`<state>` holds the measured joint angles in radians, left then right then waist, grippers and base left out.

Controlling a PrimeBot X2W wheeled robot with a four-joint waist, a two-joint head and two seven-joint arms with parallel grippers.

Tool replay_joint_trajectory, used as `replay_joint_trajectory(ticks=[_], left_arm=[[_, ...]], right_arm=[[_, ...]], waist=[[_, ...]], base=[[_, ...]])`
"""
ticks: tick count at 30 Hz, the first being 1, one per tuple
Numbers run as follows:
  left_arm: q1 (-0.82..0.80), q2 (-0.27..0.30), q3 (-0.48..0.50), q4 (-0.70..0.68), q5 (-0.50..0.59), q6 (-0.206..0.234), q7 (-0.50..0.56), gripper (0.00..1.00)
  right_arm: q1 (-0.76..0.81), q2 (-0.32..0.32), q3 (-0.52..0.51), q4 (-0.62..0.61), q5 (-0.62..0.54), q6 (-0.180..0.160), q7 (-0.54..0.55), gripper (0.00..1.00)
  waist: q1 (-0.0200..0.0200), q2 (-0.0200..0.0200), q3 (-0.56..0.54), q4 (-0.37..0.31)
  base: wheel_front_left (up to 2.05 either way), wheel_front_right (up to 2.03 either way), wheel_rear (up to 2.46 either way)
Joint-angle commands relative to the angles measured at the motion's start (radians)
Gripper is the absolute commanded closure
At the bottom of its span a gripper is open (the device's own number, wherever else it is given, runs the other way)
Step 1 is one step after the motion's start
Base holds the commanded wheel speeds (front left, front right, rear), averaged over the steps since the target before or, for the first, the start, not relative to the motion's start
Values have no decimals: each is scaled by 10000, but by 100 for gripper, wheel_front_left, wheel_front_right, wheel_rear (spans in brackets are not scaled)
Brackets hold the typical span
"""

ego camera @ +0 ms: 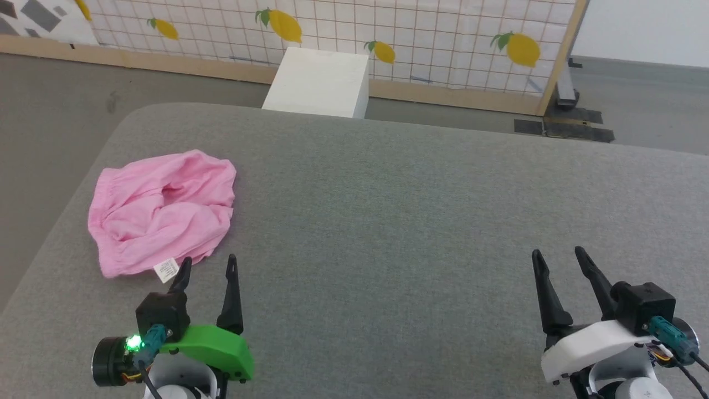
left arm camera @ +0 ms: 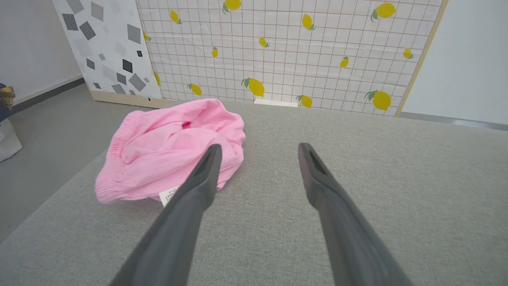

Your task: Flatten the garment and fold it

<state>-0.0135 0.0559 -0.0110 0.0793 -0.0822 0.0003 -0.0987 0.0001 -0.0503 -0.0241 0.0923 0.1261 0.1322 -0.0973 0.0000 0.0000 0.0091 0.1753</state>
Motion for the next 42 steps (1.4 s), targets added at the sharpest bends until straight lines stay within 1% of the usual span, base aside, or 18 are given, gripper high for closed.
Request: replay_joint_trajectory(ticks=[1, 24, 42], left_arm=[[-113, -20, 21, 46, -85, -43, -111, 0], [-182, -32, -11, 201, -29, 5, -588, 0], [-213, -41, -9, 452, -169, -14, -957, 0]], right_arm=[[102, -1, -15, 76, 100, -6, -115, 0], [163, 0, -83, 460, 178, -9, -596, 0], [244, 0, -119, 735, 464, -11, -966, 0]], waist=[[0, 0, 11, 127], [0, 0, 57, 967], [0, 0, 45, 1559]], base=[[0, 0, 0], [0, 0, 0], [0, 0, 0]])
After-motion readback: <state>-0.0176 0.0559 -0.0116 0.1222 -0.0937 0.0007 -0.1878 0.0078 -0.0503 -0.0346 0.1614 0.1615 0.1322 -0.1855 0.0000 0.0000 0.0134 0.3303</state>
